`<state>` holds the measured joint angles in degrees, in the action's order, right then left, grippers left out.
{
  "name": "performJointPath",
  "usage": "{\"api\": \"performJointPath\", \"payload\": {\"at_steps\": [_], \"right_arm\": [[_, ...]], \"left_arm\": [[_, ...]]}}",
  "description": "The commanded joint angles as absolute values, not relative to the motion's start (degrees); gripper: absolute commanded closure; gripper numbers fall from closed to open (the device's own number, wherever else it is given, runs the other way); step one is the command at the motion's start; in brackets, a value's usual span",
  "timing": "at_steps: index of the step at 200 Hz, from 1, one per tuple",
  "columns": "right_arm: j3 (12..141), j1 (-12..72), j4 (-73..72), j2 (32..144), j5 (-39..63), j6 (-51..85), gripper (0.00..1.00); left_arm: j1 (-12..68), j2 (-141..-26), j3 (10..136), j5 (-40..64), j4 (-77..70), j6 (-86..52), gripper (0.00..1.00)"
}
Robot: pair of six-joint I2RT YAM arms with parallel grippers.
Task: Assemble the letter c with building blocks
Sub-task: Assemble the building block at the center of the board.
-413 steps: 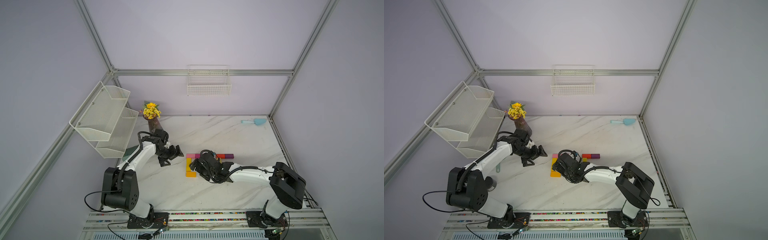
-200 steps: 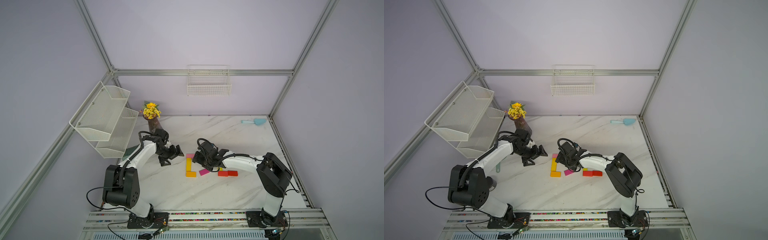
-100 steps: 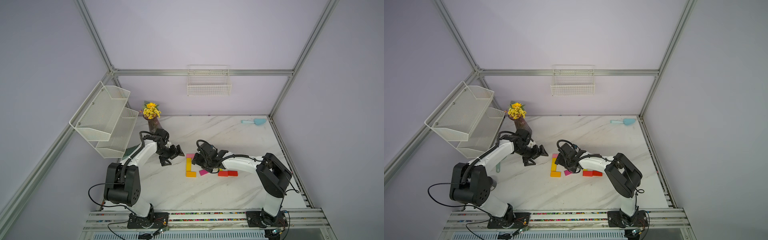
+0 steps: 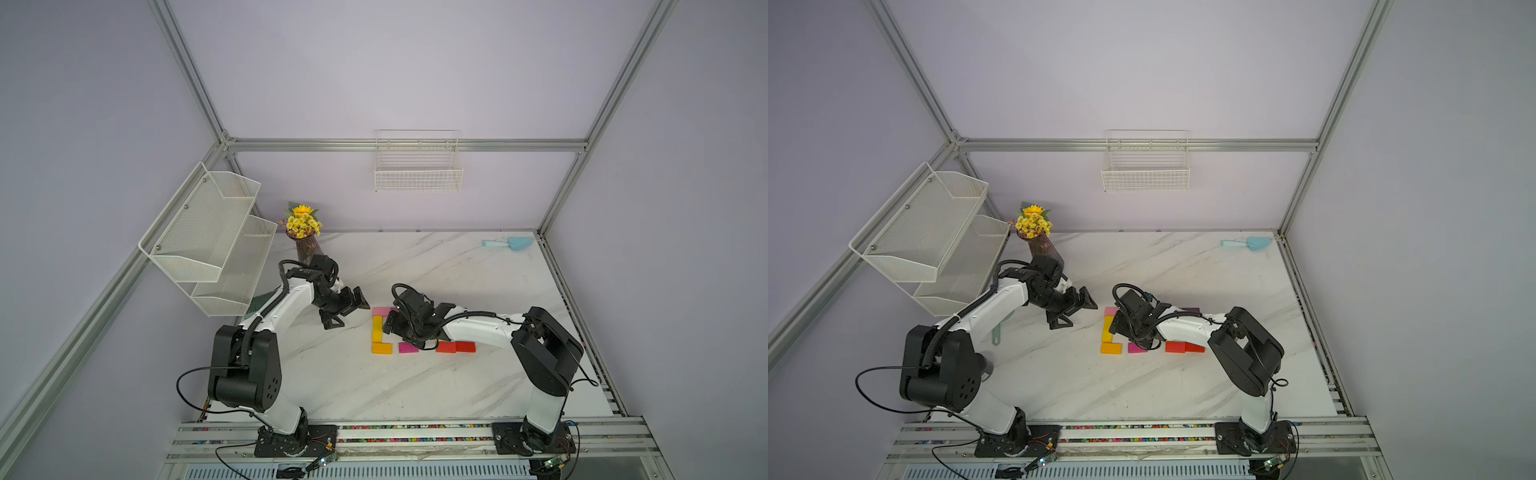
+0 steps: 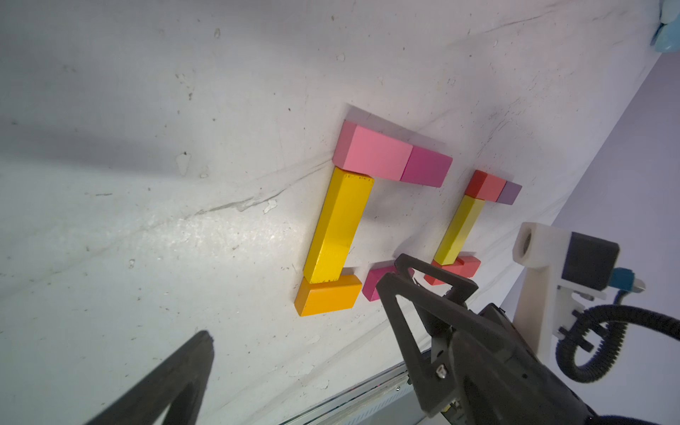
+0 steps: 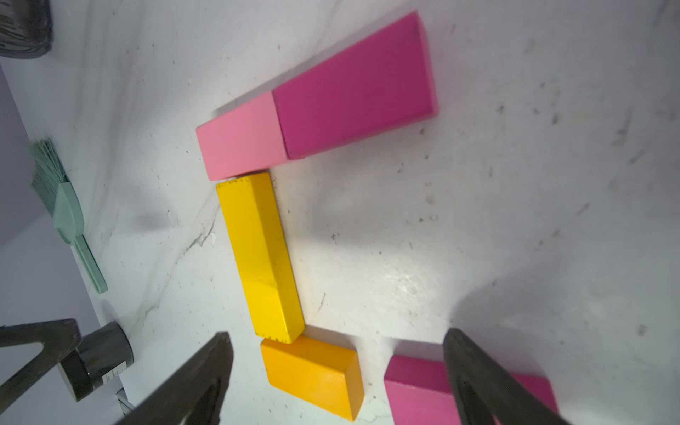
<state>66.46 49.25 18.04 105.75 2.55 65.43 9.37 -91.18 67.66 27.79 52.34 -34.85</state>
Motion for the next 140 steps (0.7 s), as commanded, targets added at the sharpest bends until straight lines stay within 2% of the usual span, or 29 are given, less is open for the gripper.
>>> {"api": "performJointPath", "payload": {"at_steps": [1, 140], "right_arm": [[66.0, 49.7, 18.1, 103.9, 2.8, 66.7, 0.08], [61.2, 49.8, 26.3, 95.2, -2.5, 68.5, 0.08]], "left_arm": [[8.7, -91.2, 69.4, 29.1, 51.5, -34.4, 0.0], [8.8, -90.4, 68.6, 29.0, 51.6, -34.3, 0.0]]}}
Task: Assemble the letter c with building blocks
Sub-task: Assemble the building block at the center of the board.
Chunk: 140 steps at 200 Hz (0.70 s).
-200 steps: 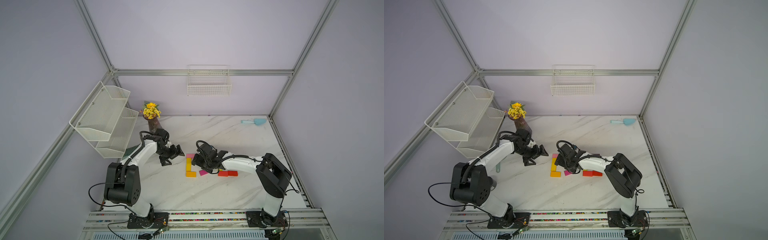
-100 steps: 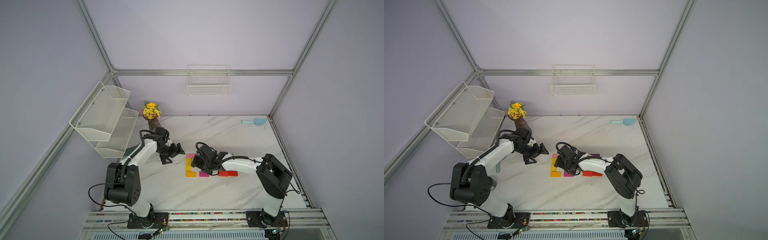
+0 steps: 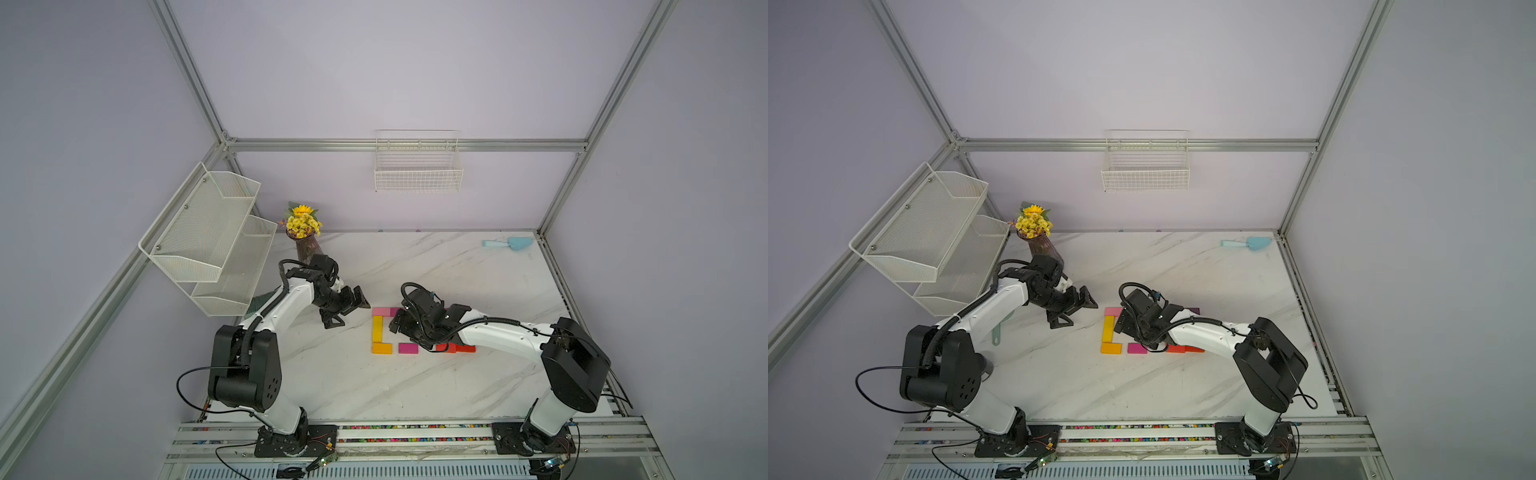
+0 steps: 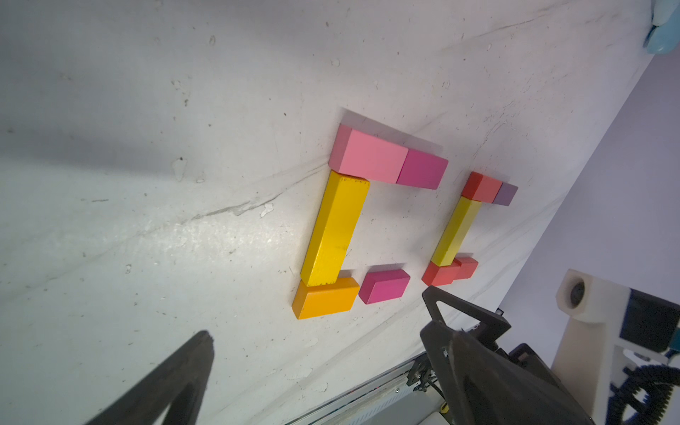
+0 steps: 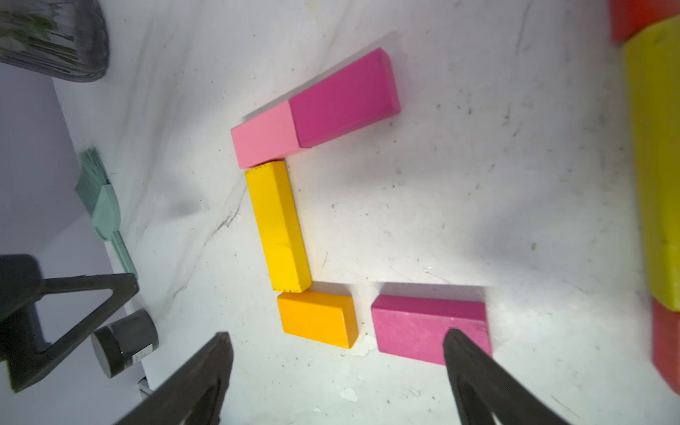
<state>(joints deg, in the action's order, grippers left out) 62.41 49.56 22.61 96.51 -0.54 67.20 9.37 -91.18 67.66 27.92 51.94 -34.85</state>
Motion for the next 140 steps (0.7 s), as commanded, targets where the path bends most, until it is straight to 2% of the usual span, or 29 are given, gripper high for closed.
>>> {"api": "performJointPath", "payload": {"at_steps": [1, 64, 140], "right_arm": [[61.1, 49.8, 26.3, 95.1, -2.5, 68.5, 0.08], [59.6, 49.8, 27.1, 95.9, -1.8, 68.2, 0.08], [60.6, 49.9, 20.9, 100.2, 1.1, 68.8, 0.08]], "left_arm": [[8.8, -90.4, 68.6, 29.1, 51.6, -34.3, 0.0], [8.7, -90.3, 67.9, 29.1, 51.6, -34.1, 0.0], [8.7, -90.1, 67.2, 29.1, 51.4, -34.0, 0.0]]}}
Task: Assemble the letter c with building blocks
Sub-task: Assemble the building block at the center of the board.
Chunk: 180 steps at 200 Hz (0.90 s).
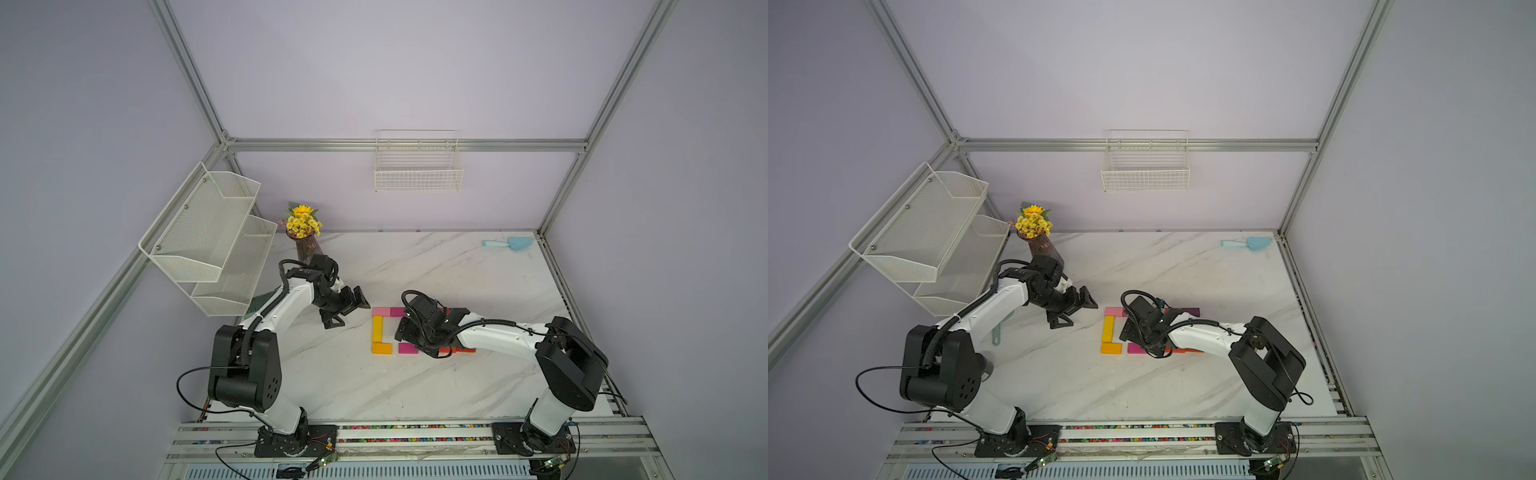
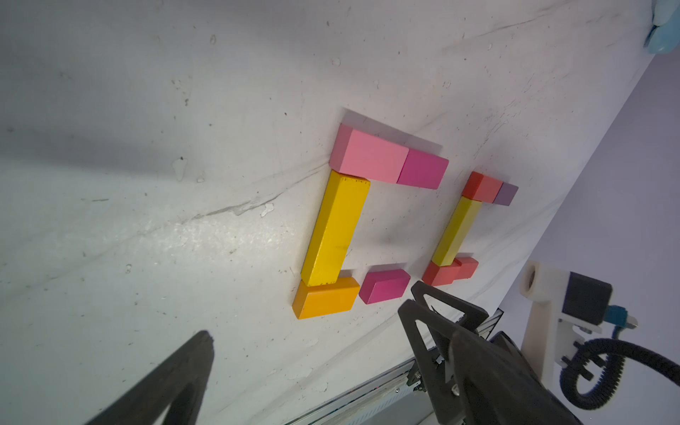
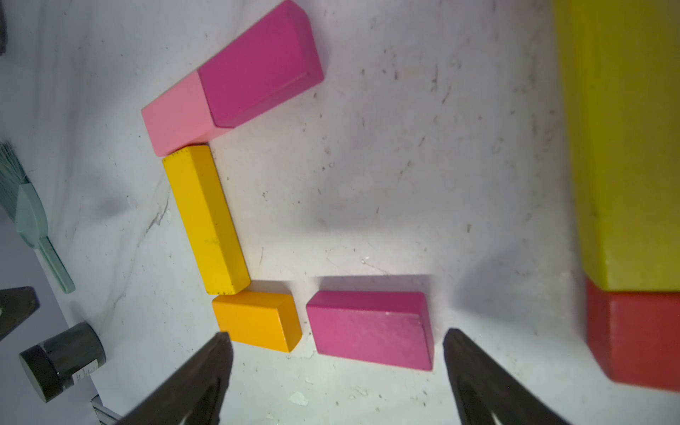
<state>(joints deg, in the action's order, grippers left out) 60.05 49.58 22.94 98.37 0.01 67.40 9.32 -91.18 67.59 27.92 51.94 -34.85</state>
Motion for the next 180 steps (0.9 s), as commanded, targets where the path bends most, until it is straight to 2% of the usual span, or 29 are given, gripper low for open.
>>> {"api": "performJointPath", "payload": {"at_steps": [1, 180], "right_arm": [[60.7, 50.0, 20.8, 100.3, 1.1, 68.9, 0.08], [63.3, 51.0, 18.6, 104.4, 2.6, 69.0, 0.08]], "left_arm": [[8.7, -90.0, 67.2, 29.1, 51.4, -34.0, 0.0], [8.6, -90.1, 65.9, 30.2, 50.3, -35.0, 0.0]]}}
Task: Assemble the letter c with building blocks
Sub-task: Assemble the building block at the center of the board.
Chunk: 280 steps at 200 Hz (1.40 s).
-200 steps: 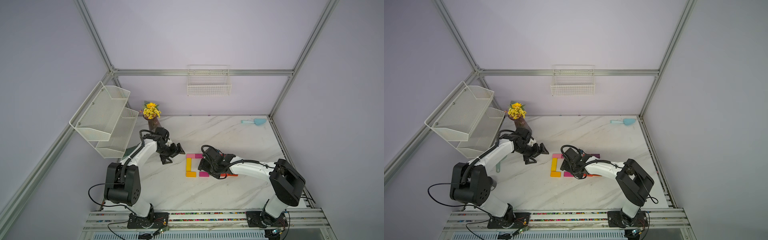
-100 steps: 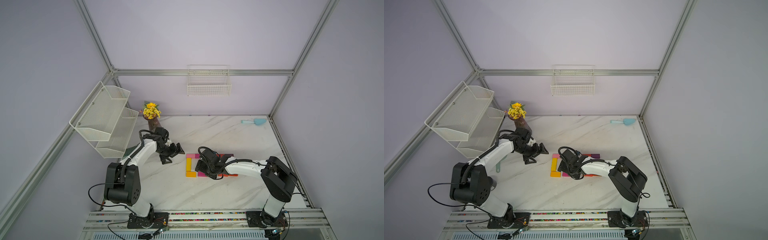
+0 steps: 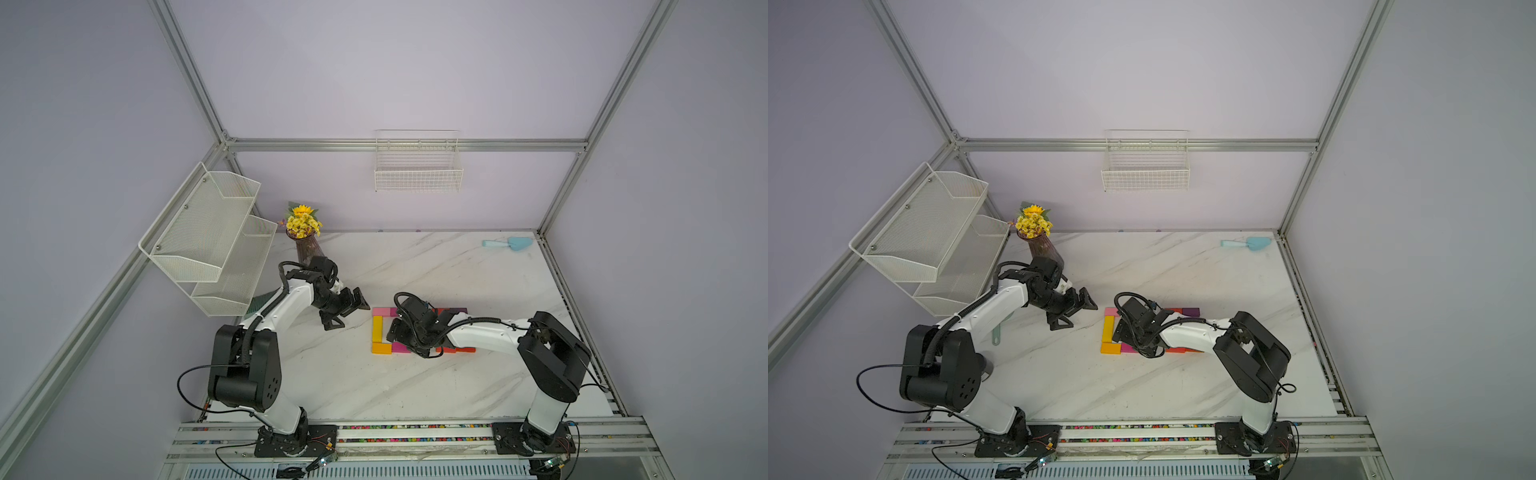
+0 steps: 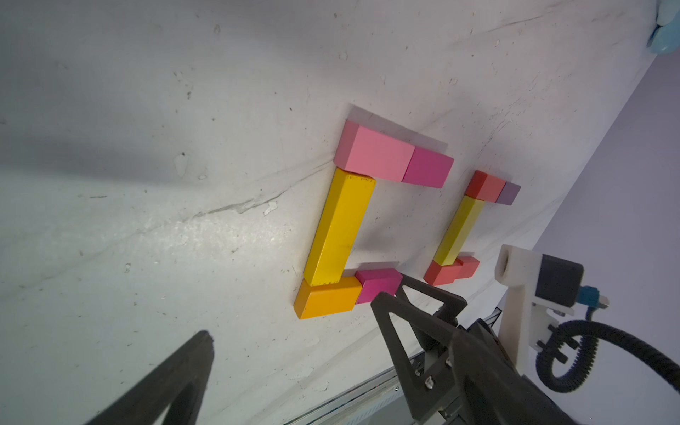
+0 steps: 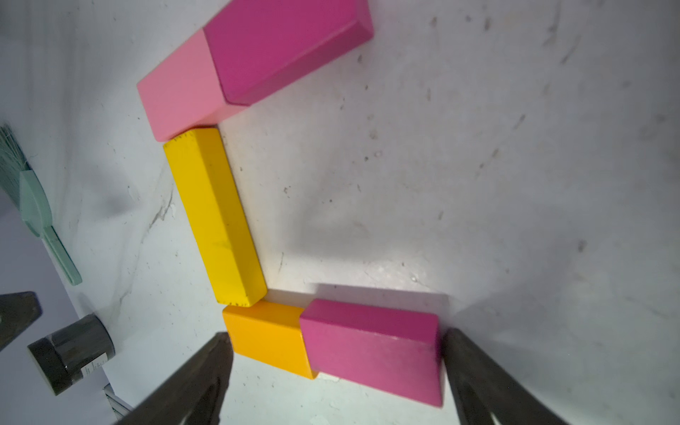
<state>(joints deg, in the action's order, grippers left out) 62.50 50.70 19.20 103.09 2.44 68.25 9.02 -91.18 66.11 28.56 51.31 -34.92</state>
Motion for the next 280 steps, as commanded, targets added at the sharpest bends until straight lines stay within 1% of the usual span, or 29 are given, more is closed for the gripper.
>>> {"api": "performJointPath", "payload": {"at_steps": [1, 45, 111, 154, 201, 231, 280], "right_arm": [[63.3, 51.0, 18.6, 104.4, 2.6, 68.9, 0.08], [62.8, 51.0, 19.3, 103.4, 2.1, 68.9, 0.08], [61.1, 51.7, 18.9, 99.1, 2.5, 69.2, 0.08], [60.9, 56.6, 14.4, 99.9, 3.0, 73.0, 0.08], [59.7, 62.3, 3.3, 104.7, 2.4, 79.3, 0.08], [59.3, 64.1, 2.8, 105.1, 0.5, 80.3, 0.08], [55.6, 64.2, 3.7, 102.0, -2.3, 82.7, 0.08]], "left_arm": [[8.6, -90.1, 65.8, 30.2, 50.3, -35.0, 0.0], [8.6, -89.0, 63.9, 31.6, 49.4, -36.4, 0.0], [8.6, -85.6, 57.4, 33.5, 46.3, -39.8, 0.0], [8.3, -84.9, 55.9, 34.0, 44.5, -41.7, 0.0], [5.7, -85.6, 56.7, 34.3, 44.4, -41.3, 0.0], [4.5, -85.9, 56.4, 35.0, 44.2, -40.7, 0.0], [4.5, -85.3, 53.3, 36.7, 42.9, -40.4, 0.0]]}}
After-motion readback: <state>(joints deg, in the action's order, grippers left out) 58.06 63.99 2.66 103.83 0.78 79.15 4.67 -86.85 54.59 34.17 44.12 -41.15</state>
